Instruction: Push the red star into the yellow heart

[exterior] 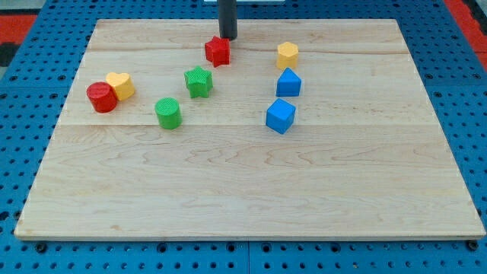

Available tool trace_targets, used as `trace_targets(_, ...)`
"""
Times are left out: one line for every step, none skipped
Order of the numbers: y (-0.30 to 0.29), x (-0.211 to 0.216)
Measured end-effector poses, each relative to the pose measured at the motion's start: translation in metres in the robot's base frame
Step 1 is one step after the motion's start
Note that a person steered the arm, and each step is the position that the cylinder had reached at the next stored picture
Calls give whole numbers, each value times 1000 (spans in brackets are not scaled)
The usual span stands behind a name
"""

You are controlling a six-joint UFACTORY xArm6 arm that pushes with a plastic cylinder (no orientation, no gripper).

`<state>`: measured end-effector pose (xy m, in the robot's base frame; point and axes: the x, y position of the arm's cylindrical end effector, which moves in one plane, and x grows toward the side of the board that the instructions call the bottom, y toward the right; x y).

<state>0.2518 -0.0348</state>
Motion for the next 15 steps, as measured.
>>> trace_targets(-37, 11)
trace_targets(-38, 24)
trace_targets(17, 17)
trace_targets(37, 33)
trace_targets(4, 47)
trace_targets(-49, 40)
trace_targets(-97, 41)
trace_targets(-38, 39)
trace_targets(-34, 81)
trace_targets(-69, 76)
trace_targets(-75, 71)
trace_targets(-78, 73)
trace_targets(-96, 59)
trace_targets(-73, 48)
trace_targets(-96, 60)
